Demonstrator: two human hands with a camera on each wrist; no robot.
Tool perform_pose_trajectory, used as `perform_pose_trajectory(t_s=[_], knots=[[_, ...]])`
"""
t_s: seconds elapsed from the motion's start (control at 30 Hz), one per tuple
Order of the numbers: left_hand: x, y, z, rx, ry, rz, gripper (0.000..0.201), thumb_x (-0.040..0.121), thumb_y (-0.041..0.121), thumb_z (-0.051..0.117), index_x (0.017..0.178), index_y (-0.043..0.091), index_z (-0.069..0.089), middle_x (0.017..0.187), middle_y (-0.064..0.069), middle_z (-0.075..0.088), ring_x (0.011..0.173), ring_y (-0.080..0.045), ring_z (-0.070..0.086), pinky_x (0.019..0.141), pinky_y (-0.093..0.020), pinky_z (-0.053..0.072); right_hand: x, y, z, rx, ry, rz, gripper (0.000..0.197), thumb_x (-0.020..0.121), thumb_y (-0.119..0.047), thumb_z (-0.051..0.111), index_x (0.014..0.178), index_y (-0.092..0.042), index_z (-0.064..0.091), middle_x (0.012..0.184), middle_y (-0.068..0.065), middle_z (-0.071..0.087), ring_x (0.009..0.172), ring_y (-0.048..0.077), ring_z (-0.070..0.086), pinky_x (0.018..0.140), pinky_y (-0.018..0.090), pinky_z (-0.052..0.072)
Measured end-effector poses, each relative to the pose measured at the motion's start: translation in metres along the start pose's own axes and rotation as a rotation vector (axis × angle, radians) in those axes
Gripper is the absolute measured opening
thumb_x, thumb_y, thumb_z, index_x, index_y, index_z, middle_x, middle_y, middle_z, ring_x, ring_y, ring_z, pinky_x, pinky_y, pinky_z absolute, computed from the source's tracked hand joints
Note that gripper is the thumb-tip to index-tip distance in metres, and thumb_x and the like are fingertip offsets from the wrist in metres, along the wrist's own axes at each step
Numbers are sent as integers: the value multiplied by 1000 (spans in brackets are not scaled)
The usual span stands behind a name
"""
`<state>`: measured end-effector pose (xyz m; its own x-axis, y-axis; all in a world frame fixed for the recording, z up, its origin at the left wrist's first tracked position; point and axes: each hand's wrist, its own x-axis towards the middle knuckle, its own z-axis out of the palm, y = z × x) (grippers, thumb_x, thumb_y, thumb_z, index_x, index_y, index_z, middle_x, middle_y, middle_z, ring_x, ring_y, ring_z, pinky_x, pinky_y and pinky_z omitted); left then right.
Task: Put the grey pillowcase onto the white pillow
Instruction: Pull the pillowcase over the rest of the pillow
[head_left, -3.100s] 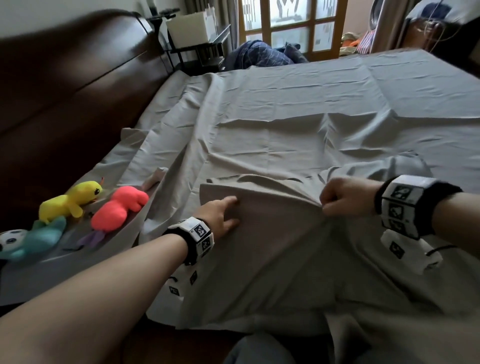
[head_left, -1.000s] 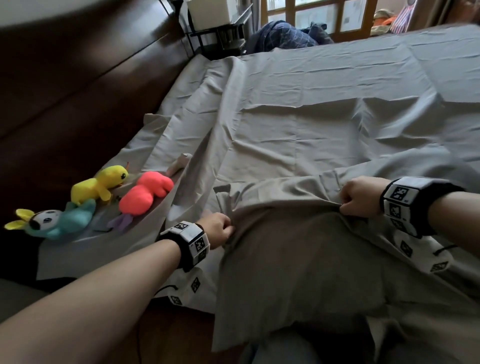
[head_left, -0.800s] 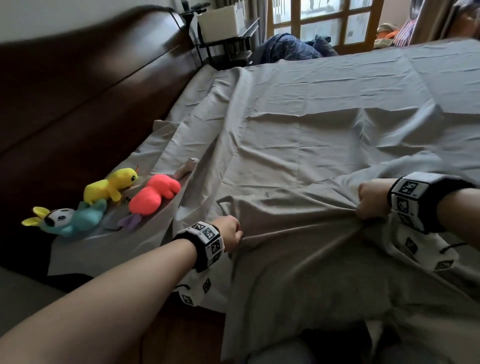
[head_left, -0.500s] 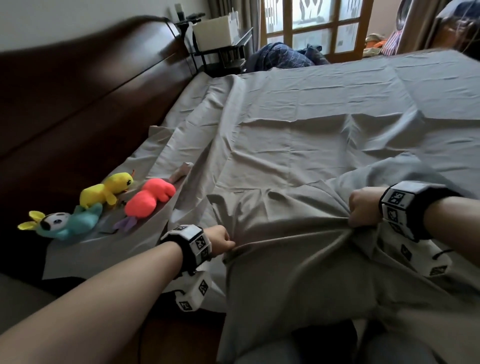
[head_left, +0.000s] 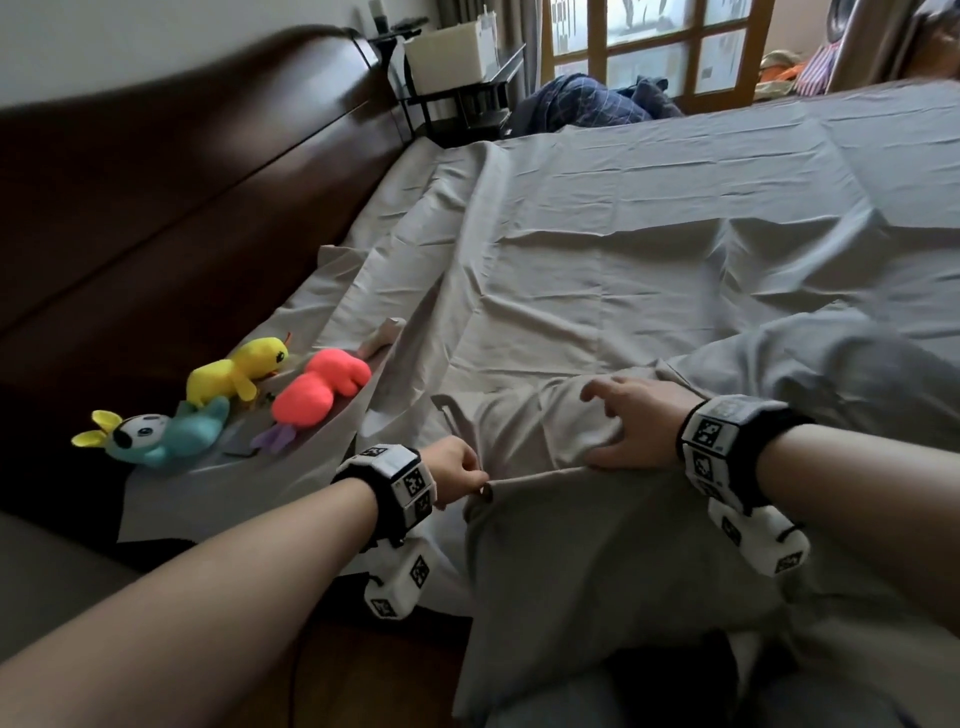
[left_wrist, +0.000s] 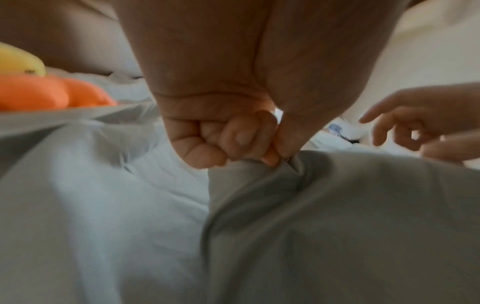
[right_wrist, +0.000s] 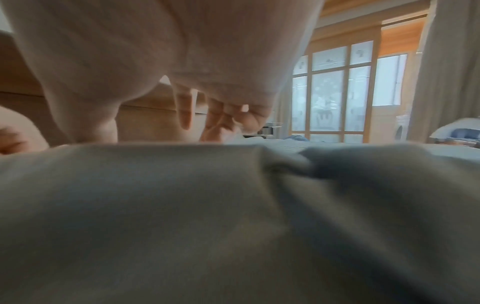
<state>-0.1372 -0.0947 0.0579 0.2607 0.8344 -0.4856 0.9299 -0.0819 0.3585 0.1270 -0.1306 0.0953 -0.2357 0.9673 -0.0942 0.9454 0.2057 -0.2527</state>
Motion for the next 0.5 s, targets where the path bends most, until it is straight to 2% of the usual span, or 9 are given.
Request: perform_pose_trajectory(t_s=[0.07, 0.13, 0.17, 0.27, 0.33, 0.4, 0.47, 0.5], knots=[[8, -3, 3, -147, 7, -1, 26, 90, 21, 57, 65, 13, 60, 53, -4, 48, 42, -15, 48, 40, -23, 46, 7, -19, 10, 12, -99, -88, 77, 53, -75, 65, 118, -36, 53, 108, -12, 63, 97, 16, 62, 85, 26, 49], [15, -9, 5, -237, 50, -31, 25, 89, 22, 58, 67, 11, 63, 52, -4, 49, 43, -16, 48, 42, -25, 47, 16, -36, 23, -38, -183, -158, 74, 49, -80, 64, 108, -35, 60, 100, -12, 64, 91, 14, 62, 81, 27, 51], [19, -15, 6, -277, 80, -59, 27, 90, 22, 58, 65, 12, 62, 51, -3, 48, 43, -17, 47, 41, -24, 46, 21, -41, 30, -64, -188, -190, 65, 54, -75, 65, 104, -34, 62, 97, -11, 65, 89, 15, 63, 80, 28, 51], [32, -29, 7, -407, 141, -211, 27, 90, 18, 50, 64, 12, 55, 50, -4, 45, 41, -20, 43, 43, -22, 39, 32, -52, 41, -78, -138, -228, 23, 74, -42, 63, 92, -29, 68, 91, -5, 70, 88, 21, 65, 78, 28, 52], [38, -38, 8, -472, 133, -337, 22, 92, 19, 43, 74, 10, 52, 55, -6, 47, 37, -20, 43, 43, -20, 36, 38, -53, 42, 36, -87, -210, 10, 74, -35, 61, 77, -27, 65, 78, -4, 67, 77, 20, 62, 72, 25, 50], [41, -45, 13, -570, 52, -396, 22, 94, 22, 43, 81, 8, 53, 61, -9, 51, 30, -17, 43, 39, -18, 37, 45, -49, 38, 122, -69, -193, 14, 68, -37, 63, 62, -27, 57, 63, -7, 59, 65, 15, 56, 65, 23, 49], [45, -48, 22, -611, 1, -320, 21, 95, 19, 47, 79, 9, 56, 63, -9, 54, 29, -14, 45, 37, -19, 41, 50, -47, 34, 100, -148, -211, 18, 65, -39, 64, 55, -27, 54, 59, -8, 57, 60, 12, 54, 63, 24, 50], [46, -49, 28, -599, 25, -274, 19, 93, 14, 48, 76, 12, 57, 62, -8, 55, 32, -14, 45, 37, -19, 41, 51, -48, 33, 65, -196, -224, 18, 65, -40, 65, 56, -27, 54, 60, -9, 58, 60, 12, 55, 63, 24, 50]])
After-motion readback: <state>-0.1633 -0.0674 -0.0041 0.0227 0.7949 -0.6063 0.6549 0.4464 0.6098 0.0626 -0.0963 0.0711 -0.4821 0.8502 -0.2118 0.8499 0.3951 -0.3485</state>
